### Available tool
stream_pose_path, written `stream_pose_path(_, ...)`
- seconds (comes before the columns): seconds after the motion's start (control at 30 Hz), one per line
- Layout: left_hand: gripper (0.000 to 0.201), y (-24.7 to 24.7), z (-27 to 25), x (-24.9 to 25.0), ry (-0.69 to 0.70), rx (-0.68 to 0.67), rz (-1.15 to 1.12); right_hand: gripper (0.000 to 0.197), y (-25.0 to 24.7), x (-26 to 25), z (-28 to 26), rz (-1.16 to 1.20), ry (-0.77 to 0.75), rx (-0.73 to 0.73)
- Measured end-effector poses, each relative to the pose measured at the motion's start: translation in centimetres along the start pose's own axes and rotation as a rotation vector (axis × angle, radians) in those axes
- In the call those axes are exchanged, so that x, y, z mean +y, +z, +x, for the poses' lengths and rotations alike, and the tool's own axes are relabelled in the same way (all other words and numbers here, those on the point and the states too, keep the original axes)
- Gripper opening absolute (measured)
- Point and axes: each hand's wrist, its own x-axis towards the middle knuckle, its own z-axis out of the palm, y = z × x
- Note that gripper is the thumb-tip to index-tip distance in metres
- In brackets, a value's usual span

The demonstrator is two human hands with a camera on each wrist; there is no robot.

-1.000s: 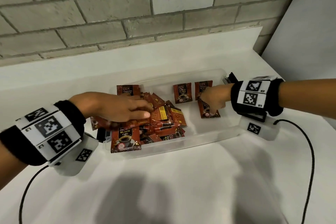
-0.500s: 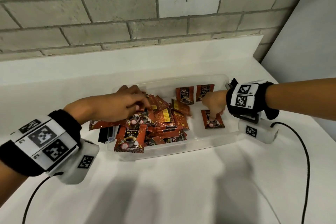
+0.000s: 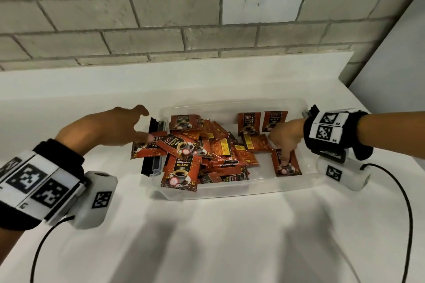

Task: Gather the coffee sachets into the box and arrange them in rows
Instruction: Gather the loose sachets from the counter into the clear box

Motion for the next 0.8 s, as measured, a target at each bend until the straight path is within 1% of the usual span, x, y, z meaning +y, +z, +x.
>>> stream_pose_path(0.07,0.066,0.5,-0.1,-0.2,0.005,-0.011,-0.104,0.039,0.0,0.1,0.4,0.009,-0.028,-0.006)
stream_pose_path(0.13,0.069,0.8,0.0,-0.2,0.007,0.025,-0.146,0.039,-0.1,0.4,0.6,0.071,-0.057,0.017)
stream_pose_path(0.2,0.066,0.6,-0.1,-0.1,-0.007,0.055,-0.161,0.042,-0.3,0.6,0.7,0.112,-0.077,0.013)
stream_pose_path(0.23,0.060,0.3,-0.2,-0.1,-0.006,0.058,-0.156,0.041,-0.5,0.8,0.7,0.142,-0.076,0.000)
stream_pose_path(0.3,0.042,-0.5,-0.4,-0.1,0.014,0.058,-0.128,0.036,-0.8,1.5,0.6,0.221,-0.087,-0.023)
stream_pose_path(0.33,0.033,-0.9,-0.5,-0.2,0.031,0.061,-0.111,0.038,-1.0,1.8,0.4,0.271,-0.105,-0.024)
stream_pose_path(0.43,0.018,-2.4,-0.8,-0.5,0.080,0.061,-0.086,0.047,-1.8,2.7,-0.3,0.429,-0.164,0.071)
stream_pose_path(0.47,0.016,-2.8,-0.9,-0.5,0.108,0.043,-0.107,0.046,-1.9,2.7,-0.4,0.452,-0.178,0.105)
stream_pose_path(0.5,0.015,-3.0,-1.0,-0.3,0.146,0.007,-0.139,0.040,-2.0,2.6,-0.3,0.441,-0.181,0.131)
stream_pose_path(0.57,0.015,-2.8,-1.0,0.7,0.236,-0.092,-0.158,0.018,-1.9,2.0,0.0,0.345,-0.158,0.174)
stream_pose_path(0.63,0.015,-1.9,-0.6,2.2,0.303,-0.149,-0.109,0.018,-1.7,1.2,0.4,0.264,-0.121,0.200)
stream_pose_path(0.67,0.020,-1.4,-0.4,2.9,0.328,-0.155,-0.089,0.029,-1.5,0.8,0.4,0.253,-0.114,0.220)
stream_pose_path(0.7,0.034,-0.9,-0.1,3.4,0.350,-0.166,-0.089,0.046,-1.3,0.4,0.4,0.232,-0.097,0.233)
stream_pose_path(0.73,0.054,-0.6,0.1,3.8,0.367,-0.191,-0.109,0.057,-1.2,0.1,0.5,0.212,-0.081,0.239)
stream_pose_path(0.77,0.074,-0.2,0.2,4.0,0.380,-0.226,-0.137,0.062,-1.0,-0.2,0.5,0.197,-0.077,0.242)
stream_pose_path(0.8,0.090,0.1,0.3,4.2,0.393,-0.258,-0.145,0.063,-0.9,-0.4,0.4,0.178,-0.071,0.239)
